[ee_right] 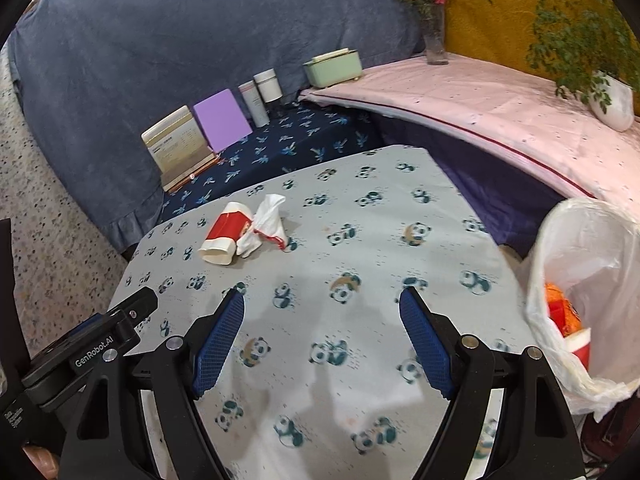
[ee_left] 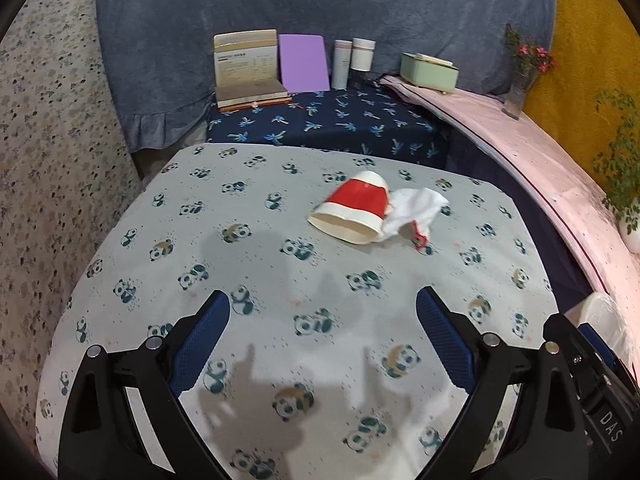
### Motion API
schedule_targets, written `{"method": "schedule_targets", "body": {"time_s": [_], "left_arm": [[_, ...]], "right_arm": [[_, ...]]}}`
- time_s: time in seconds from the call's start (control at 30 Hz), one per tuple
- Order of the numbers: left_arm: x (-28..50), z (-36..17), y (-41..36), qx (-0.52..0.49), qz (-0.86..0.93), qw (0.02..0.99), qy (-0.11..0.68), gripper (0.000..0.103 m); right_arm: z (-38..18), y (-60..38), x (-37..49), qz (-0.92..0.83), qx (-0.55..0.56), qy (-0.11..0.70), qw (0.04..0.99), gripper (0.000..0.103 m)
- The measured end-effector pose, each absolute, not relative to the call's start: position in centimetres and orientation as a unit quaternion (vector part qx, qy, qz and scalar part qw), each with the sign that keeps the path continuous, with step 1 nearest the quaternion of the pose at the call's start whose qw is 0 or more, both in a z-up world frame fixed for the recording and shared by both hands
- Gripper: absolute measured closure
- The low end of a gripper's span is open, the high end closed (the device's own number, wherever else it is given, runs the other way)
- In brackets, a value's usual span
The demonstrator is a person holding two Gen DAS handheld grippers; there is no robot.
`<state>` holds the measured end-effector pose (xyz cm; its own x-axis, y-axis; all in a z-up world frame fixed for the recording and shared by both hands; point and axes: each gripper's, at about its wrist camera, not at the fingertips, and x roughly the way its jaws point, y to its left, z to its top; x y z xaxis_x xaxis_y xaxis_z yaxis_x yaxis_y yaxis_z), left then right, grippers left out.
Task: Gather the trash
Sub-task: 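Move both open grippers back over the remaining cup and tissue, then grasp the white tissue with the right gripper while the left gripper grasps the red cup rim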
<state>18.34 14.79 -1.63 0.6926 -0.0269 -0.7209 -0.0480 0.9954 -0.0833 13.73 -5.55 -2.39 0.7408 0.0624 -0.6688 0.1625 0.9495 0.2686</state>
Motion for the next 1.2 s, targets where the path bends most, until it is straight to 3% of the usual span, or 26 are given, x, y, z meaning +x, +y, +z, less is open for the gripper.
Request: {"method": "schedule_targets", "body": {"time_s": [0.5, 0.57, 0.77, 0.83, 0.9, 0.97, 1.03, 1.13, 1.2], "left_arm": [[28.1, -5.5, 15.9, -0.166, -0.008, 0.88, 0.445, 0.015], [29.2, -6.2, 15.7, -0.173, -0.009, 0.874, 0.454, 0.02], [31.5, -8.5, 15.9, -0.205, -0.012, 0.852, 0.482, 0.053], [31.9, -9.1, 16.0, -0.207, -0.017, 0.848, 0.488, 0.071], [32.1, -9.6, 16.1, -0.213, -0.025, 0.843, 0.493, 0.077], [32.0, -9.8, 16.1, -0.215, -0.03, 0.843, 0.492, 0.085], [32.0, -9.7, 15.9, -0.205, -0.032, 0.846, 0.491, 0.099], [31.7, -9.8, 15.9, -0.197, -0.035, 0.847, 0.492, 0.099], [31.3, -9.5, 15.8, -0.189, -0.034, 0.851, 0.489, 0.1]], "right_arm": [[-5.7, -3.4, 25.4, 0.01, 0.155, 0.381, 0.911, 0.031], [-6.0, -3.6, 26.4, 0.011, 0.158, 0.382, 0.911, 0.031], [-6.9, -3.2, 29.2, 0.023, 0.163, 0.383, 0.909, 0.032], [-7.3, -2.8, 30.0, 0.03, 0.165, 0.385, 0.908, 0.033], [-7.7, -2.4, 30.8, 0.034, 0.161, 0.387, 0.907, 0.035], [-8.2, -2.0, 31.5, 0.039, 0.157, 0.39, 0.906, 0.041], [-8.8, -1.7, 32.2, 0.042, 0.157, 0.396, 0.904, 0.05], [-9.9, -1.6, 32.7, 0.044, 0.162, 0.411, 0.896, 0.078], [-10.1, -1.7, 32.3, 0.044, 0.165, 0.412, 0.895, 0.085]]}}
